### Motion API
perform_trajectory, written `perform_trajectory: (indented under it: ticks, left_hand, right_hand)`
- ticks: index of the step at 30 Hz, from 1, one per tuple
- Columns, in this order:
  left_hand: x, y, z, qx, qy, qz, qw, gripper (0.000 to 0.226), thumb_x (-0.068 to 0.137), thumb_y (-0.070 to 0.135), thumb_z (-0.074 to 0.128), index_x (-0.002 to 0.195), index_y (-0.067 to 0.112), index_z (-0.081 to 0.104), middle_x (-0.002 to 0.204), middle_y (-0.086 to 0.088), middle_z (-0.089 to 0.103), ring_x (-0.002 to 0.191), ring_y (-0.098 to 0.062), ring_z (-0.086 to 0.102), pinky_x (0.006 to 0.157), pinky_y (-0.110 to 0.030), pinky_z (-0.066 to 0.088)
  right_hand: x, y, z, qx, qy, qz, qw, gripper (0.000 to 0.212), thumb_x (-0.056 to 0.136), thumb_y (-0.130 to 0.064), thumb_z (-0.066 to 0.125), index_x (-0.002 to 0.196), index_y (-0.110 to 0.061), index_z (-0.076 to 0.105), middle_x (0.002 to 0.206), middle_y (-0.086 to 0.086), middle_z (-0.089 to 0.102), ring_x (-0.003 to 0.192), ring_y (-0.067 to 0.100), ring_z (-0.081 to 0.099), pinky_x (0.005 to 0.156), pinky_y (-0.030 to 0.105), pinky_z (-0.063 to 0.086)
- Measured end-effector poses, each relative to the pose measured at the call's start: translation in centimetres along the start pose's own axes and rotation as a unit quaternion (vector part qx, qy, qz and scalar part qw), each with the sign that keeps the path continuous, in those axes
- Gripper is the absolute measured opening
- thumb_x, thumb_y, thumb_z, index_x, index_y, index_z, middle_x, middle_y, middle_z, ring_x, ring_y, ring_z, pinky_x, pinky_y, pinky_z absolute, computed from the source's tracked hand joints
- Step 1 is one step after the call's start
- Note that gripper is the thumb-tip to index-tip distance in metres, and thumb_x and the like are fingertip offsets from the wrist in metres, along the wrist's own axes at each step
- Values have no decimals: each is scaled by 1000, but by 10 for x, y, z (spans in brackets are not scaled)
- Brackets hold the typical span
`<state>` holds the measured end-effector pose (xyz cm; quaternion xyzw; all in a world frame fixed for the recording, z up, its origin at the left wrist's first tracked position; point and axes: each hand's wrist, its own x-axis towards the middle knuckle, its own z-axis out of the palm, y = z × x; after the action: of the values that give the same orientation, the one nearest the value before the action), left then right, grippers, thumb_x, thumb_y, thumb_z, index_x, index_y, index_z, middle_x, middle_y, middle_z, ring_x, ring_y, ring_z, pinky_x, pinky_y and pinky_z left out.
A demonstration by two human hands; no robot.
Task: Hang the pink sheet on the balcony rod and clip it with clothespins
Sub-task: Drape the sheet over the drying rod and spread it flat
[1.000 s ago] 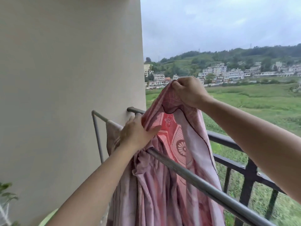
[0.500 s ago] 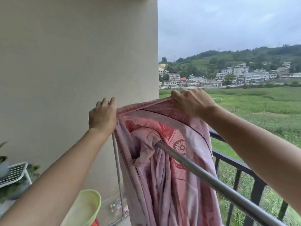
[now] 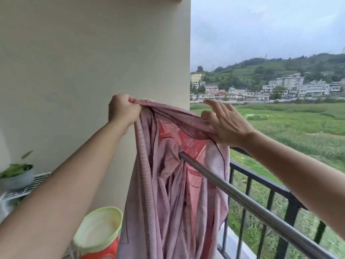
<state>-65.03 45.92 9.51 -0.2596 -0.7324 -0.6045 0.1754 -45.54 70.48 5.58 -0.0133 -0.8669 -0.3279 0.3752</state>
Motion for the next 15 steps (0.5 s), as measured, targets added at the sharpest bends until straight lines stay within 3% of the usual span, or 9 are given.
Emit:
perform_trajectory:
  ticks: [2,4,7,9,11,13,15]
  left_hand:
    - [-13,12,-1,-28,-31,-15,999,15,60,27,63,65,13,64,73,-11,70,75,-31,71,70,-50,61]
    - [-31,24,0,-29,-60,-19,998,21,57,33,65,63,13,62,65,-8,65,62,-25,63,62,-41,56]
    - [-59,41,5,-48,-114,-53,991,12,58,25,65,58,18,55,61,-4,53,53,-17,48,51,-27,40]
    - [-74,47,7,-54,-138,-76,986,19,65,20,68,58,20,50,64,-4,48,53,-15,44,49,-22,34]
    - [-86,51,8,-59,-148,-90,983,20,71,17,73,64,17,54,67,-6,52,53,-15,48,52,-24,37]
    - [-97,54,5,-62,-161,-104,980,20,71,18,78,66,16,58,66,-6,59,51,-16,56,55,-25,43]
    - [-109,57,2,-71,-178,-120,974,18,66,20,81,72,14,66,67,-6,66,53,-18,62,59,-27,47]
  right_hand:
    - [-13,-16,-6,39,-10,23,999,70,71,-50,72,124,-12,45,137,21,43,106,34,60,85,45,54]
    - [-21,-33,-15,85,-2,59,995,75,66,-53,73,123,-16,43,125,14,47,95,28,59,79,38,52]
    - [-28,-57,-35,204,39,64,976,49,78,-58,68,106,-23,48,97,-2,48,69,15,46,58,29,45]
    - [-34,-71,-47,248,22,30,968,48,84,-70,57,89,-23,56,86,-6,45,59,16,44,50,28,42]
    - [-37,-82,-52,201,-36,29,979,58,83,-77,50,95,-21,61,89,-2,49,60,19,50,49,30,44]
    - [-37,-84,-56,169,-94,95,976,59,85,-68,56,113,-16,57,105,6,56,74,27,62,56,35,50]
    - [-36,-80,-63,174,-104,151,968,53,88,-55,62,118,-12,53,110,8,59,80,29,64,58,36,47]
